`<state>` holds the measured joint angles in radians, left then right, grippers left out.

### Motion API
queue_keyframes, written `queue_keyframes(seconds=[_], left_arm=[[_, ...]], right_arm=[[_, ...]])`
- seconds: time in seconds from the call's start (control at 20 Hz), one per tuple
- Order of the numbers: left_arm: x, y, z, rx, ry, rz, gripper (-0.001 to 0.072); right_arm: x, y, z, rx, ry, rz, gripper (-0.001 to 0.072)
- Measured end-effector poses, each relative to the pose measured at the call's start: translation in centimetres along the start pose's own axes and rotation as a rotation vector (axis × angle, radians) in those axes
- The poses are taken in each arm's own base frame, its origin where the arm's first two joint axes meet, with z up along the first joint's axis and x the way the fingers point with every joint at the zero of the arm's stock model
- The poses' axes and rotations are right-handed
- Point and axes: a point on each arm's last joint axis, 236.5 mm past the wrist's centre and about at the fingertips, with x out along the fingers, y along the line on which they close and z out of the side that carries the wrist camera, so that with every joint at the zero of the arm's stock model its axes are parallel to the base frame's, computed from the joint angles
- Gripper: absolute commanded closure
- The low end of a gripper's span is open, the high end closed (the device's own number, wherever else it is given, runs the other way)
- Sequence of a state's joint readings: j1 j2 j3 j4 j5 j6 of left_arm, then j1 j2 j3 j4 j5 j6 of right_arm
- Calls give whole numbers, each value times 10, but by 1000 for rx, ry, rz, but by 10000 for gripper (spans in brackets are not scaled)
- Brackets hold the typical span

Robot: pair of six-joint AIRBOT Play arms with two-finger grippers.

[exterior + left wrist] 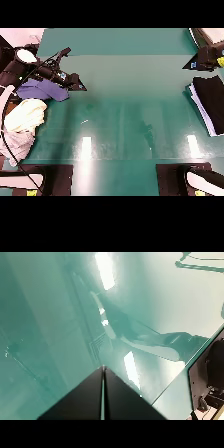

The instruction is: Fold the shirts.

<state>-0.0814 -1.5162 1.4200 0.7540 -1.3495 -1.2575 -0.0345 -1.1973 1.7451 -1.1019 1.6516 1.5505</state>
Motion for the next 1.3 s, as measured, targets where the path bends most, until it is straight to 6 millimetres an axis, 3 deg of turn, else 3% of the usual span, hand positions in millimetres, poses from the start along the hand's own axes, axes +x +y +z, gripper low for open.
queue_keyframes(seconds=[0.65,0.8,0.85,0.9,0.95,1.1,1.3], left_arm=[[0,-2,1,-2,-2,-7,683],[0,-7,9,-9,-37,-30,681],[-1,-7,14,-9,-59,-31,575],[-3,-4,19,-7,-81,-23,279],[-8,2,26,-2,-106,-3,146],[-34,47,39,0,-157,150,144],[-91,143,30,-131,-182,457,144]], right_arm=[[0,0,-1,0,4,1,697],[0,0,-1,0,4,1,696],[0,0,-1,0,4,1,696],[0,0,-1,0,4,1,696],[0,0,-1,0,4,1,696],[0,0,-1,0,4,1,696],[0,0,-1,0,4,1,696]])
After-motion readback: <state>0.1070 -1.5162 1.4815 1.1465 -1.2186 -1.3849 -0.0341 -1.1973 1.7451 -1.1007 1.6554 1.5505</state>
